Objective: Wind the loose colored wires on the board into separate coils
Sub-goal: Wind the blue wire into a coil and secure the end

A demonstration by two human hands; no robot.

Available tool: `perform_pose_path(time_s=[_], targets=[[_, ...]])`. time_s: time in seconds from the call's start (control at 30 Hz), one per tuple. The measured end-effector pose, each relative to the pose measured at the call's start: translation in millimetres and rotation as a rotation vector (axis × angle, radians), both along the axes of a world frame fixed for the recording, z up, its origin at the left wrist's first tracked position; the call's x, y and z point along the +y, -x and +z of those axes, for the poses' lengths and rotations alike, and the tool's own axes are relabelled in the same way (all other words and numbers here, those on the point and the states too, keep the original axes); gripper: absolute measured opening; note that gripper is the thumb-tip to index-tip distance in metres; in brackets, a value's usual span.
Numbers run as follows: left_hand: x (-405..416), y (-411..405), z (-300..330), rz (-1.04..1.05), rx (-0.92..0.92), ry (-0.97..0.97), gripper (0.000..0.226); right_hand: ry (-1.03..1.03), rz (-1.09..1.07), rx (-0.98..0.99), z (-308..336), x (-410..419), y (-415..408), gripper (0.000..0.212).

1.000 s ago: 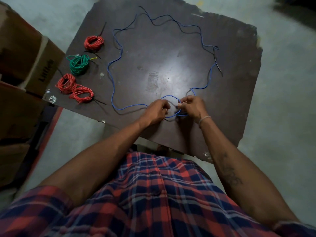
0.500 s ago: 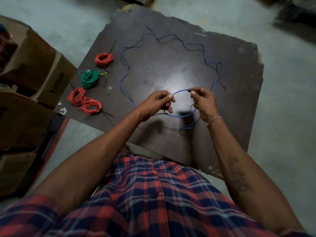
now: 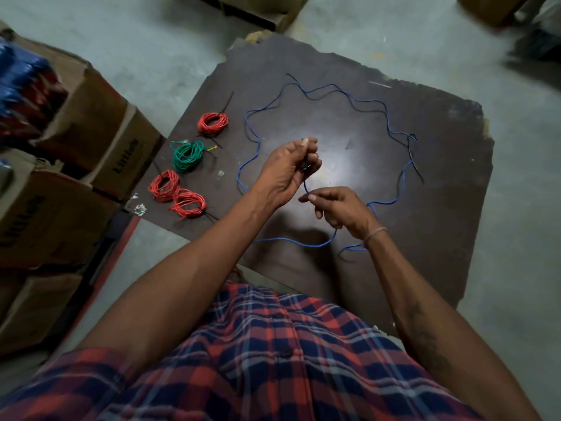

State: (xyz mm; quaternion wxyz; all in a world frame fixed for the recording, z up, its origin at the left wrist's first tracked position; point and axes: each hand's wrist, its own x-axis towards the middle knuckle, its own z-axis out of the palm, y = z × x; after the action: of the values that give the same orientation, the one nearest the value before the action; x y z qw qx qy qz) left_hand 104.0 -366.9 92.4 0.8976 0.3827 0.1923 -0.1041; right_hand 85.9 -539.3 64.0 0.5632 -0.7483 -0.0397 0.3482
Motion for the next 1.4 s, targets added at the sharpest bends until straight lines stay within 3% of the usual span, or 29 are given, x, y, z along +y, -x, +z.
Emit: perform_pose_path(time_s=[0.13,0.3,0.37,0.53,0.63,0.73,0.83,1.0,1.2,1.3,1.4], targets=[[4,-11,-4,0.06,-0.012,-0.105,0.016,-0.149,0.006,0.056,5,10,11,0.029],[22,-20,-18,0.008,-0.119,-0.622,0.014,-0.415,-0.044,0.253,14,10,29,0.032],[33,-16,-22,-0.068,-0.186,-0.798,0.016,-0.379,-0.001,0.215,22,4,30,0.027],[48,-2,-25,-0.313,-0.313,-1.078,0.013,-0.179,0.312,0.031,49,2,18,0.044],[53,7,-20,-0.404,-0.335,-1.171,0.02,-0.043,0.292,-0.182,64,5,-4,0.029],[58,20,-14,-0.487,-0.35,-0.983,0.024,0.072,0.182,-0.438,71,7,-27,0.024],[56,32,-6,-0.556,-0.291,-0.717,0.027,-0.011,0.038,-0.447,70,17,-41,0.022],[59,43,-8,-0.391,-0.125,-0.35,0.031,0.074,-0.179,-0.467,36,34,-56,0.027],[60,57,-5,-0.23,-0.014,-0.04,0.032,0.202,-0.063,-0.451,3,48,-35,0.021],[63,54,-2,-0.122,-0.003,0.061,0.032,0.32,0.008,-0.454,-12,52,-21,0.025],[62,44,8,-0.006,-0.023,0.091,0.029,0.31,0.152,-0.34,-8,62,2,0.027]])
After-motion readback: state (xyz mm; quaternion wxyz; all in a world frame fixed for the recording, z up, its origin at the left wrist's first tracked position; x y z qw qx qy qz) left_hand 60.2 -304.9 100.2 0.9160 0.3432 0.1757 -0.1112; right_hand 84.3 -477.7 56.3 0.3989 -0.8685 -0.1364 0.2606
